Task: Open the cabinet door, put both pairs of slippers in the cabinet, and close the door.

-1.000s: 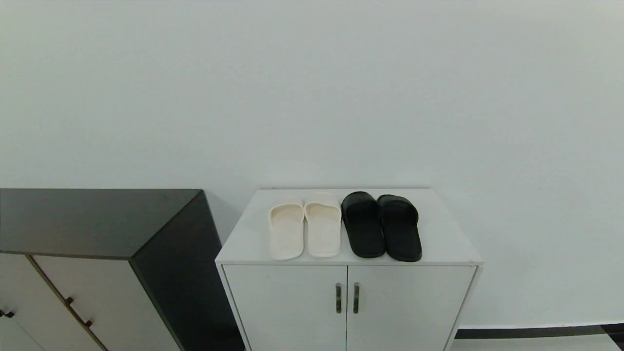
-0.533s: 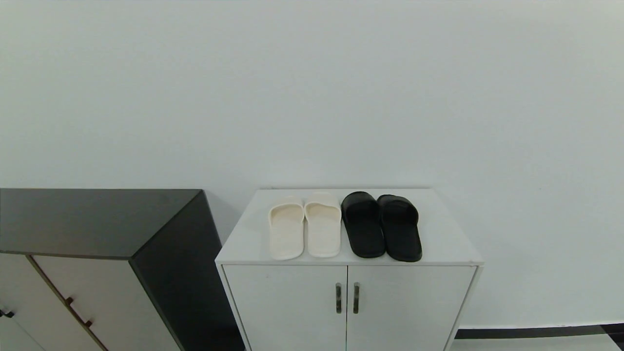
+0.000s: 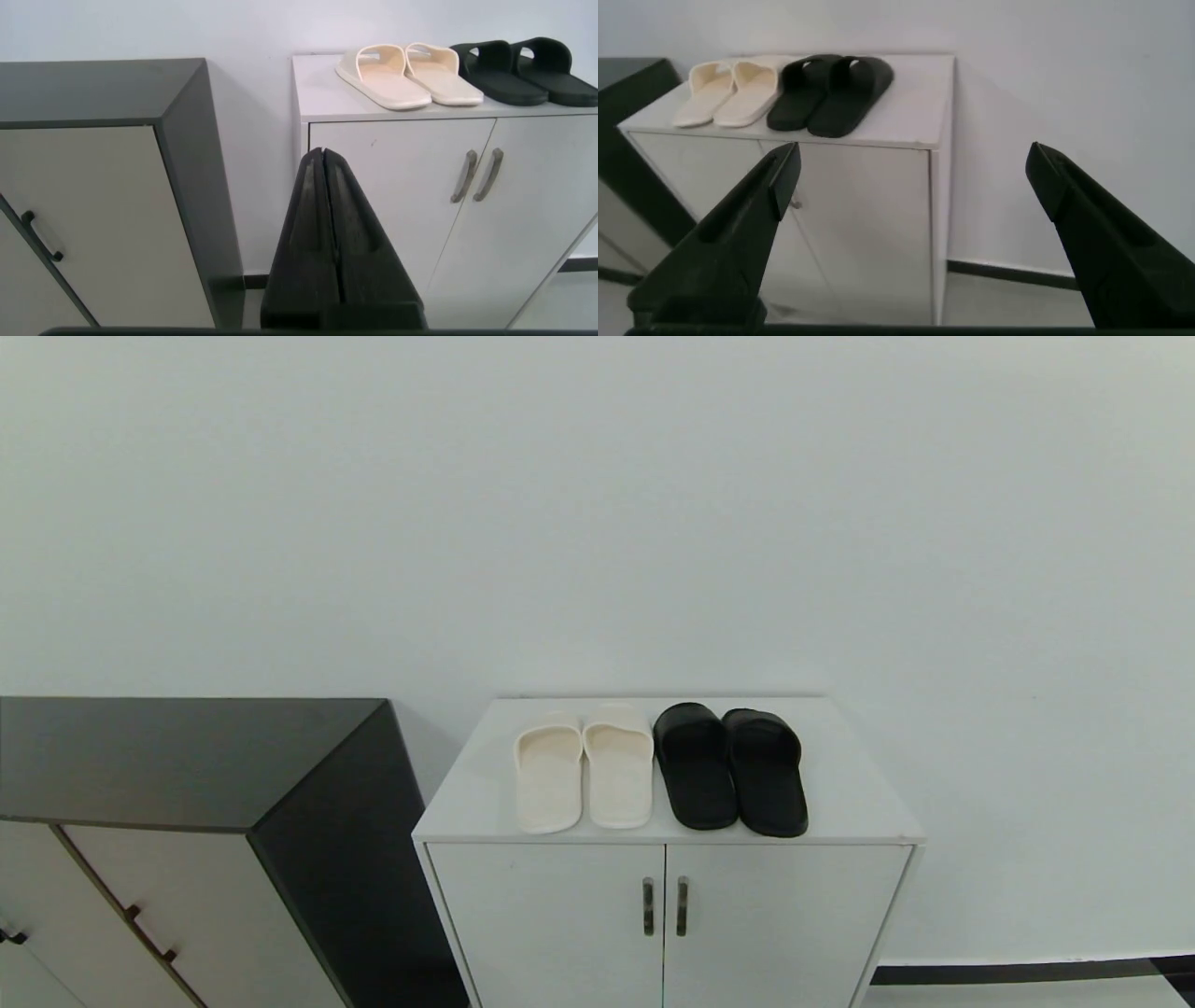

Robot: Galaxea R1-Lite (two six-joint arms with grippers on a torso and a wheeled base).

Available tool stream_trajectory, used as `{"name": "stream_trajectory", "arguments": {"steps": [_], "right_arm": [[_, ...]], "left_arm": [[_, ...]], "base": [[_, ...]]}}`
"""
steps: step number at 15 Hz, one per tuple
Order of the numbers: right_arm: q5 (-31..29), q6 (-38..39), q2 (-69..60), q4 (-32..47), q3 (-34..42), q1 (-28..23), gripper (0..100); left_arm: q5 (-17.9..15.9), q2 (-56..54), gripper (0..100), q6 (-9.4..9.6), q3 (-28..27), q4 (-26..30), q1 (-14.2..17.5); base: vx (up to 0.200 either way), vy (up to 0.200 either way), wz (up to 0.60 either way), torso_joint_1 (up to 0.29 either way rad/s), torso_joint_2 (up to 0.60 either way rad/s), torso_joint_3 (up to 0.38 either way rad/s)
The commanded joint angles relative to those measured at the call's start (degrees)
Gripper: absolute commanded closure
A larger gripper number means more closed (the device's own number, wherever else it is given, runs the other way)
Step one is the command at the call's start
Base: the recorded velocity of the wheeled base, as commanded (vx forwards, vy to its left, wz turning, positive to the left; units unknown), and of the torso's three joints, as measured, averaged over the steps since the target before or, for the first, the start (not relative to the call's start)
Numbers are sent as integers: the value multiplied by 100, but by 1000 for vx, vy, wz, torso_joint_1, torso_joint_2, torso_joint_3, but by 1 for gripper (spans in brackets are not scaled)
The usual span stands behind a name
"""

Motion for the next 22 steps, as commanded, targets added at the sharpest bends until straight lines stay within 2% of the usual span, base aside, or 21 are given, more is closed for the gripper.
{"name": "stream_trajectory", "arguments": {"steps": [1, 3, 5, 6, 8, 10, 14, 15, 18, 22], "right_arm": [[-117, 285, 2441, -1399, -79, 750, 0], [-688, 514, 3135, -1689, -474, 1576, 0], [-1470, 909, 3645, -1707, -844, 2561, 0], [-2042, 1085, 4023, -1707, -1178, 3141, 0], [-2595, 1296, 4533, -1707, -1547, 3809, 0], [-2903, 1428, 5130, -1707, -1960, 4248, 0], [-3624, 1560, 6642, -1874, -3014, 4292, 0], [-4046, 1674, 7240, -2111, -3410, 4292, 0], [-4784, 1639, 8312, -2542, -4087, 4266, 0], [-4819, 1595, 9208, -2586, -4931, 3985, 0]], "left_arm": [[-2, -1, 100, 0, 0, -1, 1], [-2, -1, 100, 9, 0, -1, 1], [-2, -1, 100, 9, 0, -1, 1], [-11, -1, 100, 18, 0, -1, 1], [-2, 8, 100, 18, 0, -1, 1], [-11, -1, 100, 26, 0, -1, 1], [-11, -1, 100, 26, 0, -1, 1], [-11, -1, 100, 26, 0, -1, 1], [-11, -1, 100, 26, 0, -1, 1], [-2, -1, 100, 26, 0, -1, 1]], "base": [[0, 0, 0, 0, 0, 0], [0, 0, 0, 0, 0, 0], [0, 0, 0, 0, 0, 0], [0, 0, 0, 0, 0, 0], [0, 0, 0, 0, 0, 0], [0, 0, 0, 0, 0, 0], [0, 0, 0, 0, 0, 0], [0, 0, 0, 0, 0, 0], [0, 0, 0, 0, 0, 0], [0, 0, 0, 0, 0, 0]]}}
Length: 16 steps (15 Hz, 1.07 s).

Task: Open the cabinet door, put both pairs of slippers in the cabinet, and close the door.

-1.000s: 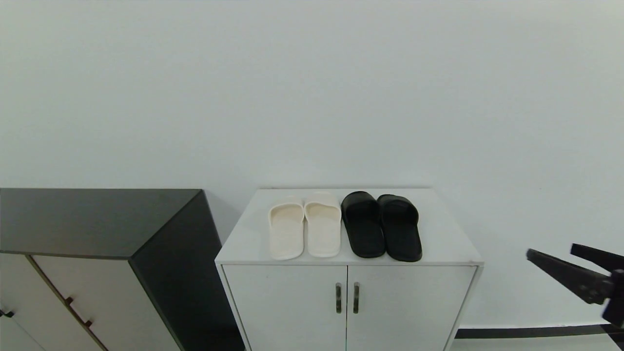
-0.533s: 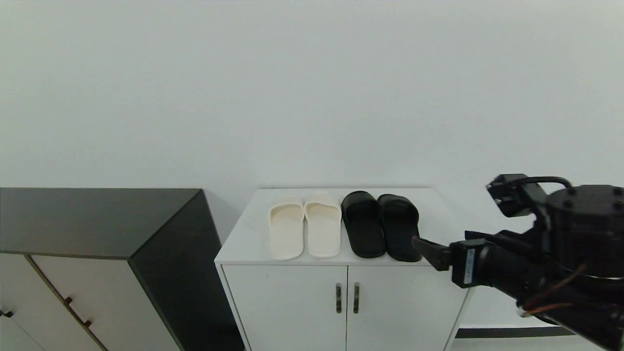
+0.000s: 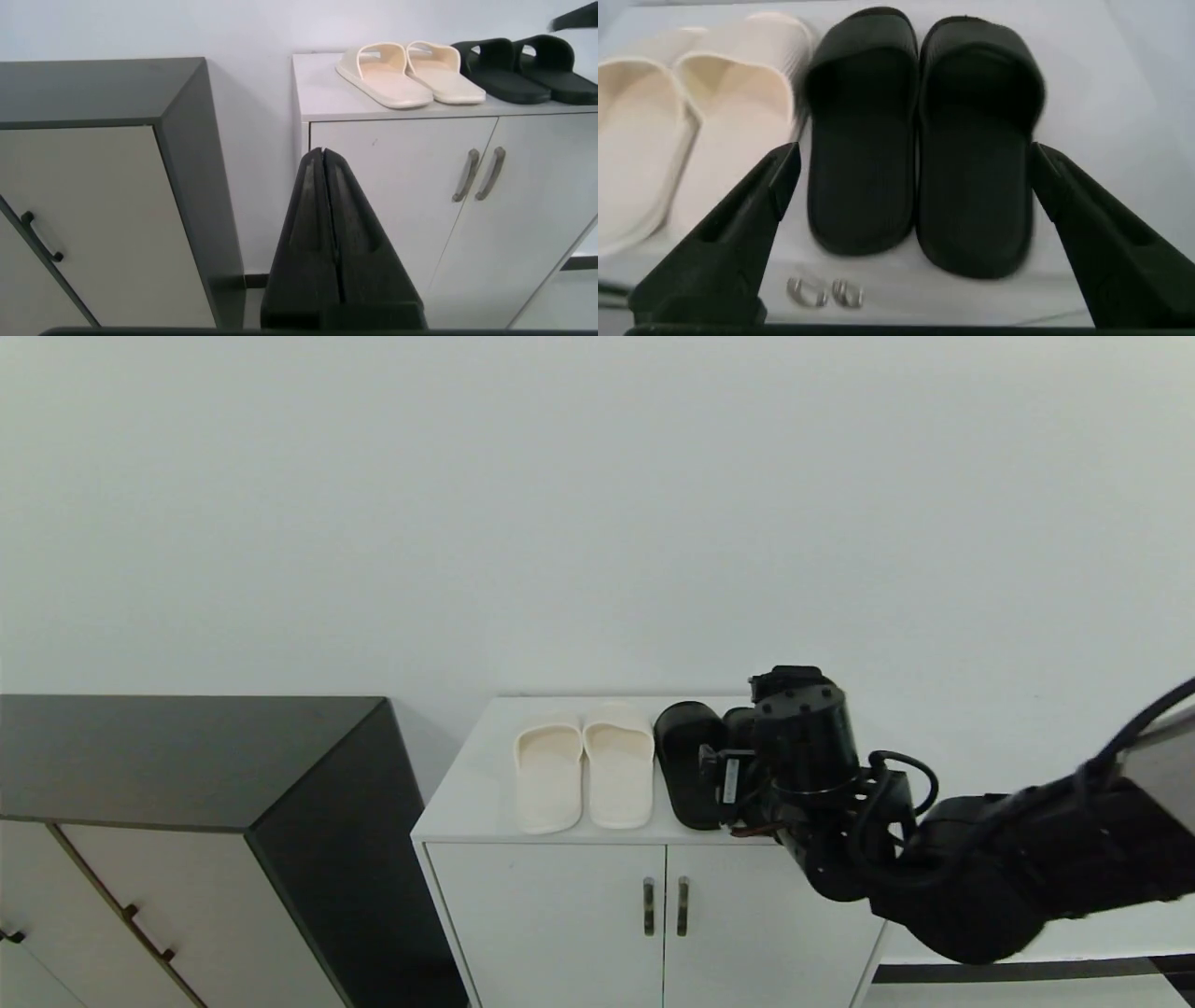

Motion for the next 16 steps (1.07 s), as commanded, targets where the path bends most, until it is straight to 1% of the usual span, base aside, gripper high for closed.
{"name": "stream_trajectory", "arguments": {"steps": [1, 2, 5, 8, 12, 16], "right_arm": [[-22, -21, 945, -18, -595, -234, 0], [-5, -65, 1095, -27, -736, -305, 0], [329, -231, 1429, -27, -1193, -489, 0], [540, -381, 1736, -36, -1544, -709, 0], [602, -522, 2097, -36, -2081, -937, 0], [672, -601, 2395, -27, -2485, -1061, 0]], "left_arm": [[-1, -1, 100, 0, 0, -1, -1], [-1, -1, 100, 0, 0, -1, -1], [8, -1, 100, -9, 0, -1, -1], [8, -1, 100, -9, 0, -1, -1], [8, -1, 100, -9, 0, -1, -1], [8, -1, 100, -9, 0, -1, -1]], "base": [[0, 0, 0, 0, 0, 0], [0, 0, 0, 0, 0, 0], [0, 0, 0, 0, 0, 0], [0, 0, 0, 0, 0, 0], [0, 0, 0, 0, 0, 0], [0, 0, 0, 0, 0, 0]]}}
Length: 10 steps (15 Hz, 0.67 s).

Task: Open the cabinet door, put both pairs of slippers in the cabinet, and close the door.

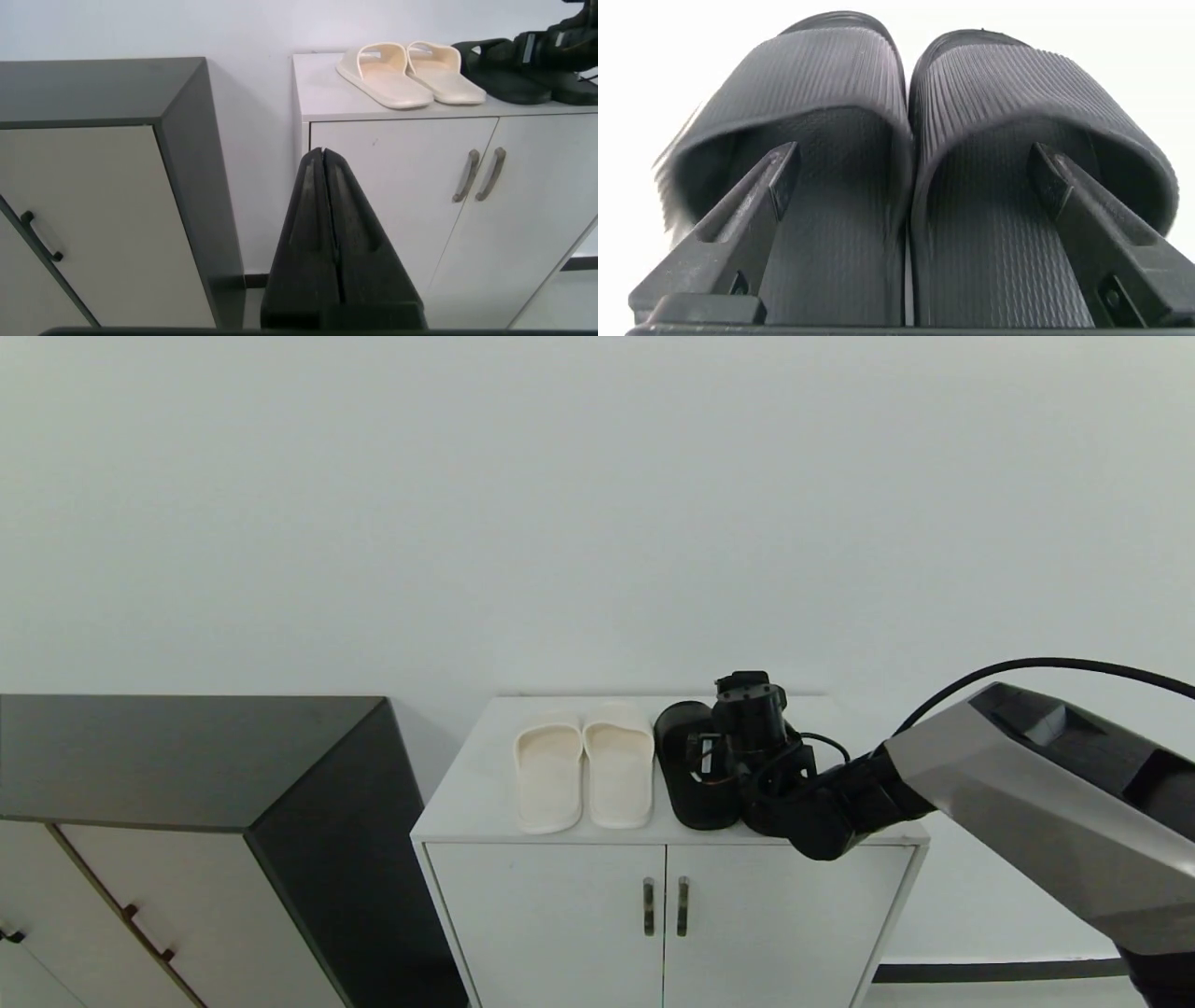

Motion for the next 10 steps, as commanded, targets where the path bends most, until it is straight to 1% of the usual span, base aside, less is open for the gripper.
{"name": "stream_trajectory", "arguments": {"steps": [1, 4, 5, 10], "right_arm": [[4, -15, 234, -7, -243, -73, 0], [4, -32, 383, -7, -410, -108, 0], [4, -32, 436, -7, -445, -117, 100], [4, -32, 392, -16, -559, -108, 100]], "left_arm": [[-2, -1, 100, -9, 0, -1, 1], [7, -1, 100, -18, 0, -1, 1], [7, -1, 100, -18, 0, -1, 1], [7, -1, 100, -18, 0, -1, 1]], "base": [[0, 0, 0, 0, 0, 0], [0, 0, 0, 0, 0, 0], [0, 0, 0, 0, 0, 0], [0, 0, 0, 0, 0, 0]]}}
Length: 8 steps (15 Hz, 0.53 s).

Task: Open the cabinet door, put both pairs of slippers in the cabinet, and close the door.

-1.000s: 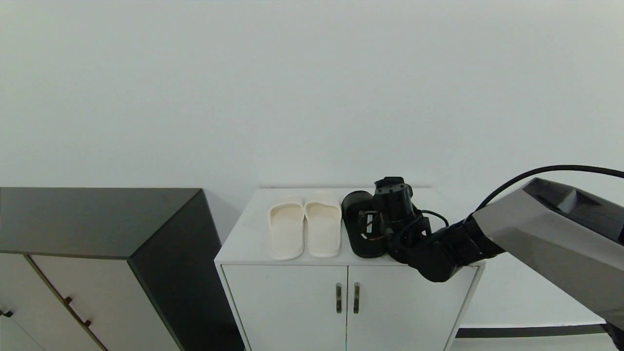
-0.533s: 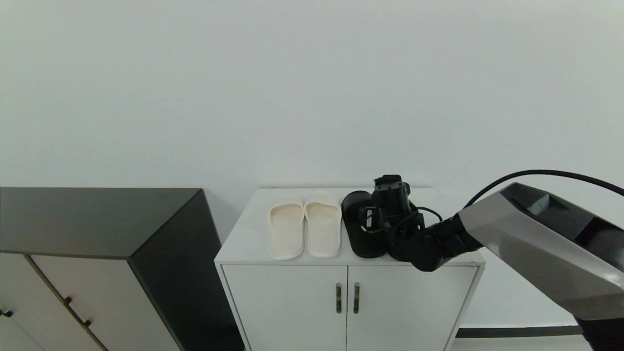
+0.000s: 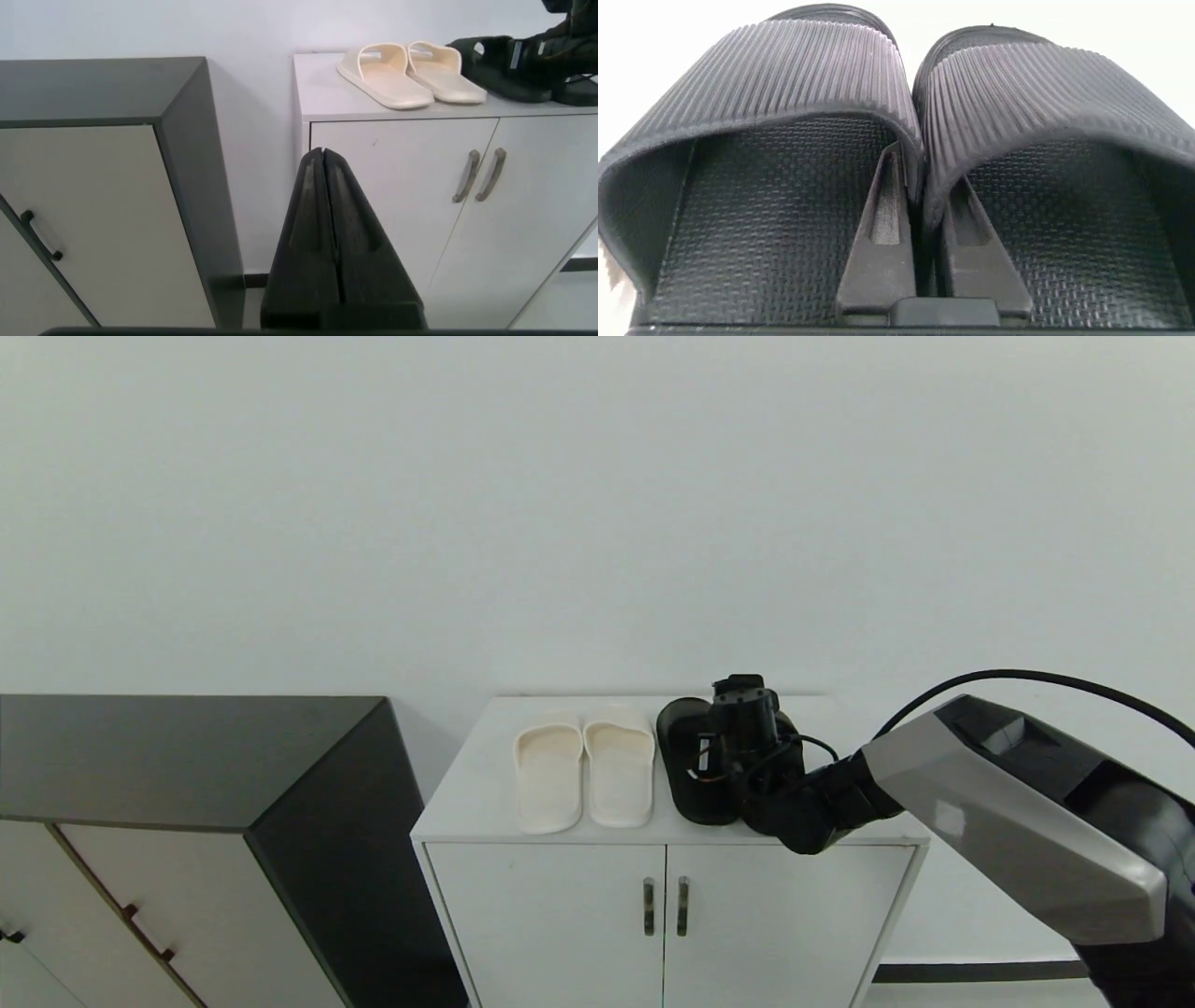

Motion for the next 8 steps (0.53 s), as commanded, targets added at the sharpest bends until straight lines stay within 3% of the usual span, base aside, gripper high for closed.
{"name": "stream_trajectory", "arguments": {"steps": [1, 5, 8], "right_arm": [[-1, -8, -122, -5, -6, 19, 100], [-27, -87, -605, -5, 144, 116, 100], [-36, -228, -1317, -23, 1102, 336, 100]], "left_arm": [[-2, -1, 100, 0, 0, -1, 1], [-2, -1, 100, -9, 0, -1, 1], [-2, -1, 100, 18, 0, -1, 1]], "base": [[0, 0, 0, 0, 0, 0], [0, 0, 0, 0, 0, 0], [0, 0, 0, 0, 0, 0]]}}
